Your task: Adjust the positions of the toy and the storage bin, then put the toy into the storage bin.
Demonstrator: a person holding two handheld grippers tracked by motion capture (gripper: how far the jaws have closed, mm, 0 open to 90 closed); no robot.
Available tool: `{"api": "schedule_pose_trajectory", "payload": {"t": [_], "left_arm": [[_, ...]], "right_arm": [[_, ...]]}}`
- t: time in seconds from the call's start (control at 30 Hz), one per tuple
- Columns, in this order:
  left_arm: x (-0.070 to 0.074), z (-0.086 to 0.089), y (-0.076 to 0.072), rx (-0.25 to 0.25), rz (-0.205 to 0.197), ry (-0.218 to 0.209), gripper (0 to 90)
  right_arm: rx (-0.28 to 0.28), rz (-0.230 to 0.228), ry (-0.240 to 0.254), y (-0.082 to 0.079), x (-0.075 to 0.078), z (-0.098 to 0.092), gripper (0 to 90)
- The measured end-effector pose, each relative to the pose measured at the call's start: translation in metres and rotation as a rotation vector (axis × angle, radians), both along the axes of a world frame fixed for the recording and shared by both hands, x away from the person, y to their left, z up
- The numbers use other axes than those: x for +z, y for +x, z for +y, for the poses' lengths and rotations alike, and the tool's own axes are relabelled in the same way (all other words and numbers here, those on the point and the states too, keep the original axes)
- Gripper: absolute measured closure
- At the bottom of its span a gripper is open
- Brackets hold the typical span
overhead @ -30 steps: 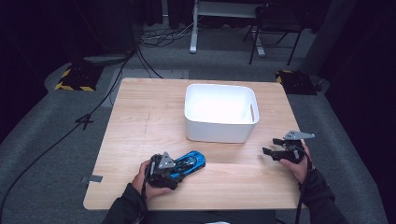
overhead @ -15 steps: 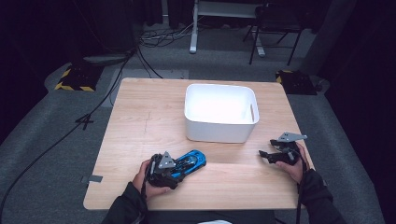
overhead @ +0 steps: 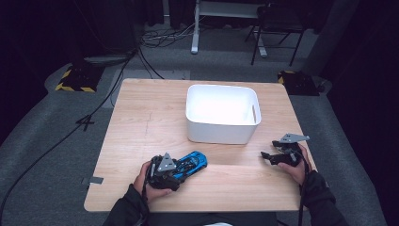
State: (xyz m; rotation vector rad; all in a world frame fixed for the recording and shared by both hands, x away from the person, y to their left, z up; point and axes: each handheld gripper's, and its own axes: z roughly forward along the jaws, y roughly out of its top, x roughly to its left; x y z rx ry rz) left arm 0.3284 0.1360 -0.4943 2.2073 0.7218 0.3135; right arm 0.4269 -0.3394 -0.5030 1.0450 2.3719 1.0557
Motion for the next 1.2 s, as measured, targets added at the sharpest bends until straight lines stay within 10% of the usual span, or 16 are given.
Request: {"api": "schedule_pose_trajectory", "payload": {"t": [1.2], "left_arm": [[0.049, 0.003, 0.002, 0.012, -0.173, -0.221, 24.2]], "right_arm": [[0.003, 0.0, -0.004, -0.001, 0.0, -0.001, 20.2]]}}
